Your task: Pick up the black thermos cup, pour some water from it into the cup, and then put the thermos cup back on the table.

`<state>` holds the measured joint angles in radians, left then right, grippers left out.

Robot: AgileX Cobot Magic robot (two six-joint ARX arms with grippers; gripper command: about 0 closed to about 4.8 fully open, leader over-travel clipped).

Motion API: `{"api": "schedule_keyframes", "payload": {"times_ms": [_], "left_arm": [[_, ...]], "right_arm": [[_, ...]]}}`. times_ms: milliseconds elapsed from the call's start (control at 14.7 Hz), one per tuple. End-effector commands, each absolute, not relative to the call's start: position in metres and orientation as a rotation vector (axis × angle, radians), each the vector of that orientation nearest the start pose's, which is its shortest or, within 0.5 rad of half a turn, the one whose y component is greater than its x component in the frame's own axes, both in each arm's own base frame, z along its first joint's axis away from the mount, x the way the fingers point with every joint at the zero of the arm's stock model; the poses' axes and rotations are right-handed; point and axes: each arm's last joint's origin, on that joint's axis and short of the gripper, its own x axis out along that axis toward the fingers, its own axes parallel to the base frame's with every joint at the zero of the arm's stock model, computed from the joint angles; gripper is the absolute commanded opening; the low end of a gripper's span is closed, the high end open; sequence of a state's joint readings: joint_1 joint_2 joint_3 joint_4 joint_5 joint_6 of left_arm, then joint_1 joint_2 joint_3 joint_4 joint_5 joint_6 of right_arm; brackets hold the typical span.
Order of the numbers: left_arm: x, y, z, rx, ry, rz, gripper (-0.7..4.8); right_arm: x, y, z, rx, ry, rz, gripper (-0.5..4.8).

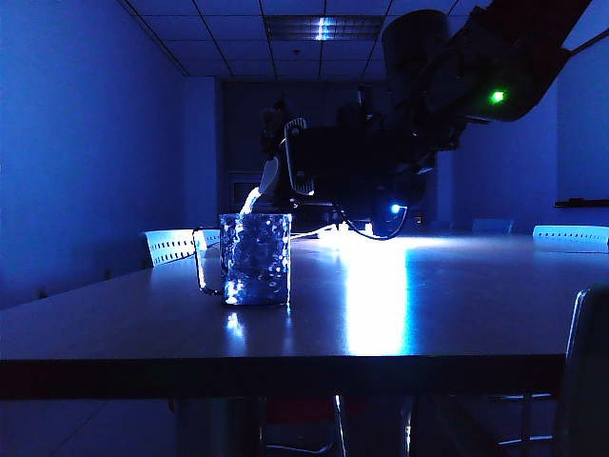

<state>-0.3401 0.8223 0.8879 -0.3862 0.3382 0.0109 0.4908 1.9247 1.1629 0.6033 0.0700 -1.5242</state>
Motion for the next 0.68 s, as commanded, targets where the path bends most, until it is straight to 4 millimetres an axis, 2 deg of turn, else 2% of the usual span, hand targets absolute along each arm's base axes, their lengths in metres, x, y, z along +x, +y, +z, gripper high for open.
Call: {"api": "schedule_keyframes", "payload": {"times_ms": [68, 272, 408, 680], "left_arm": [[0.158, -0.066, 0.346, 0.017, 0.307, -0.682, -0.06], [0.158, -0.066, 0.346, 0.017, 0.307, -0.682, -0.06], [0.158, -0.066, 0.346, 0.017, 0.307, -0.682, -0.06], [0.158, -0.066, 0.346, 0.017, 0.307, -0.682, -0.06]], "right_arm": [[0.377, 0.200, 0.229, -1.509, -0.281, 0.371, 1.07], [0.377, 0.200, 0.229, -1.493, -0.276, 0.375, 1.07], [0.377, 0.199, 0.229, -1.371, -0.244, 0.387, 1.07], [0.375, 0.200, 0.219, -1.292, -0.155, 0.482, 1.07]]}}
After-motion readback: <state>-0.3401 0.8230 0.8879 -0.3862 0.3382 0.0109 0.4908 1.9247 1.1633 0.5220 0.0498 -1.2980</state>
